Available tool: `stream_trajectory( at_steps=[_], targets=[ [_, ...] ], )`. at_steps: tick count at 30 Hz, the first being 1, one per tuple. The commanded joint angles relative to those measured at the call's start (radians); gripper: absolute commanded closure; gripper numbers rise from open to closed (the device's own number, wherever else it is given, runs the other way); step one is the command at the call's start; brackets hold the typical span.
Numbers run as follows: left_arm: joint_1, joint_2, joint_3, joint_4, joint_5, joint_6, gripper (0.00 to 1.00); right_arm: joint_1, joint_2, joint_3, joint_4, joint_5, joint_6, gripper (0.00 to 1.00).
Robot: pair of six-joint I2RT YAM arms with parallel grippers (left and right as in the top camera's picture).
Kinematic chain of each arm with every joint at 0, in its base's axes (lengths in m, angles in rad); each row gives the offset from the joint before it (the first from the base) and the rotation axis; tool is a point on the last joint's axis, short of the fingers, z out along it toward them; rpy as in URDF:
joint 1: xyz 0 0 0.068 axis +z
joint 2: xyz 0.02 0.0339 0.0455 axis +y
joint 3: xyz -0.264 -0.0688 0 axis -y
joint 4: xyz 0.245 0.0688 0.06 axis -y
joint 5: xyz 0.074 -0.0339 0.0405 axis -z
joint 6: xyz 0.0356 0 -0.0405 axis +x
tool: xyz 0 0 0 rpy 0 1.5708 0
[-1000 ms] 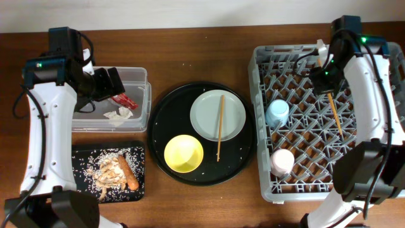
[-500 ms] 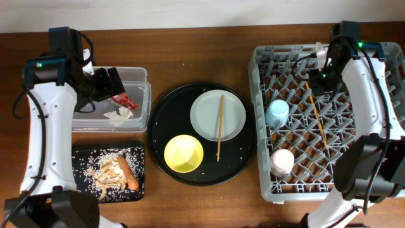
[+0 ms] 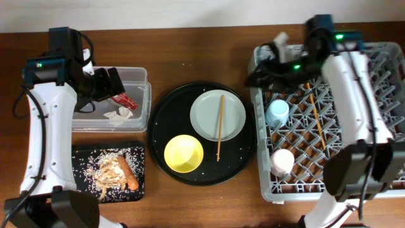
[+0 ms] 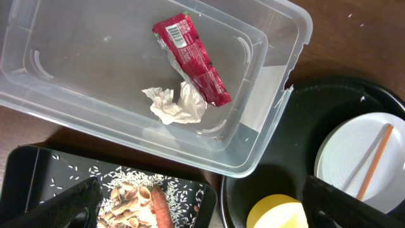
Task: Sort waste into correct bins and load items into the dishwasher rack
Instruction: 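Return the right gripper to the plate and grasp the remaining chopstick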
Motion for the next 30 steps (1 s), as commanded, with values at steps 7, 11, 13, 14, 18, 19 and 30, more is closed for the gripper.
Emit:
stream_trajectory(
  at_steps=[7, 11, 13, 14, 18, 19, 30],
  targets=[
    [-0.001, -0.012, -0.001, 0.001, -0.011, -0.010, 0.01, 0.221, 0.003, -0.204, 0.255, 0.178, 0.266, 0.76],
    [-0.001, -0.012, -0.001, 0.001, -0.011, -0.010, 0.01, 0.333, 0.003, -0.297, 0.348, 0.624, 0.570, 0.81],
    [-0.001, -0.012, -0.001, 0.001, -0.011, -0.010, 0.01, 0.392, 0.003, -0.353, 0.423, 0.734, 0.646, 0.80],
    [-0.001, -0.012, -0.001, 0.001, -0.011, -0.010, 0.01, 0.416, 0.003, -0.383, 0.457, 0.784, 0.682, 0.77],
    [-0.001, -0.012, -0.001, 0.001, -0.011, -0.010, 0.01, 0.457, 0.003, -0.492, 0.597, 0.826, 0.694, 0.71],
    [-0.001, -0.012, -0.001, 0.001, -0.011, -0.010, 0.01, 0.457, 0.003, -0.520, 0.629, 0.822, 0.694, 0.71],
    [-0.001, -0.012, -0.001, 0.001, -0.011, -0.010, 0.01, 0.457, 0.003, -0.632, 0.770, 0.814, 0.723, 0.70]
  ],
)
